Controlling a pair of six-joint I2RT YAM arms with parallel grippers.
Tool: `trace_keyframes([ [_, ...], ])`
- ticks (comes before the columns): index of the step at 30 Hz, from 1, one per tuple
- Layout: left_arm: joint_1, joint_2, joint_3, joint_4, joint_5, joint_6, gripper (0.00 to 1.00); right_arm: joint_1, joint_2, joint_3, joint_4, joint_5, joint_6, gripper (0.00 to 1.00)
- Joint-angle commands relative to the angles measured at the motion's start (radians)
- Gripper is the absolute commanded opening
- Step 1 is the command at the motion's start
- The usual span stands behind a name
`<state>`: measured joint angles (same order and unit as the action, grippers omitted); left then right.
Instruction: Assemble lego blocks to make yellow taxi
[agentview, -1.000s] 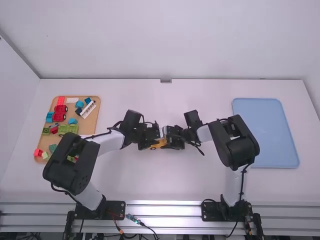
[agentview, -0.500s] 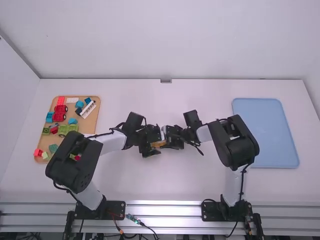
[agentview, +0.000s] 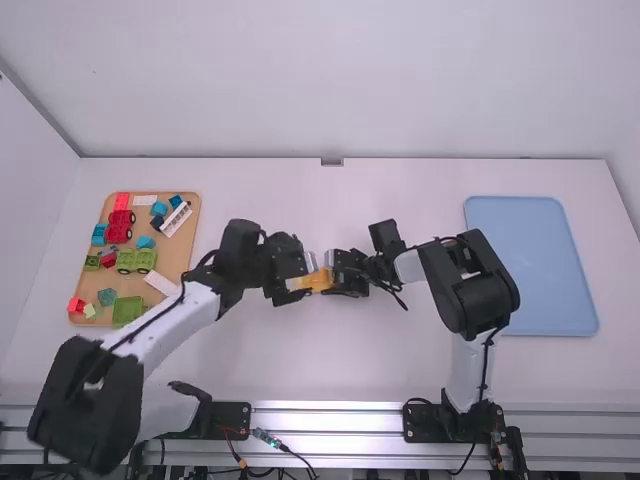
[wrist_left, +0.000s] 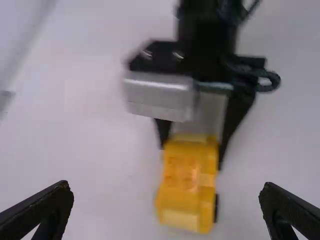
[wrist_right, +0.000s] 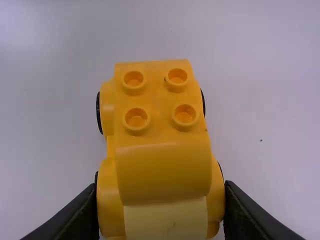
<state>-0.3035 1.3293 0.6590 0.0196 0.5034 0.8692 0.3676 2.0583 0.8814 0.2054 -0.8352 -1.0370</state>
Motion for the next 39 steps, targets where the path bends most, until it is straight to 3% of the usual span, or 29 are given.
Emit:
trace_keyframes([
  [1,0.042,-0.107,-0.041,0.034,-0.005,-0.098,0.99,-0.021,0.026,-0.024,-0.029,0.134,0.034,0.41],
  [7,0.173,-0.196,-0.146,0.196,-0.015,-0.337,0.99,-0.023,0.026,-0.022,-0.029,0.138,0.047,0.45],
  [11,0.259,-0.196,-0.217,0.278,0.012,-0.391,0.99,-0.023,0.026,-0.023,-0.028,0.133,0.046,0.75],
  [12,0.261,-0.196,-0.220,0.283,0.011,-0.393,0.99,-0.023,0.026,-0.023,-0.028,0.133,0.046,0.75],
  [16,0.299,-0.195,-0.271,0.384,0.011,-0.412,0.99,-0.021,0.026,-0.016,-0.028,0.092,0.046,0.92],
  [21,0.304,-0.195,-0.314,0.470,0.069,-0.438,0.99,-0.014,0.028,-0.035,0.036,0.042,0.046,0.92],
  [27,0.301,-0.195,-0.312,0.441,0.118,-0.409,0.99,-0.014,0.028,-0.066,0.129,-0.071,0.039,0.93],
  [35,0.298,-0.195,-0.312,0.431,0.140,-0.409,0.99,0.017,0.028,-0.040,0.122,-0.084,0.042,0.91],
  [39,0.297,-0.195,-0.312,0.429,0.140,-0.409,0.99,0.043,0.028,-0.016,0.070,-0.080,0.011,0.78],
])
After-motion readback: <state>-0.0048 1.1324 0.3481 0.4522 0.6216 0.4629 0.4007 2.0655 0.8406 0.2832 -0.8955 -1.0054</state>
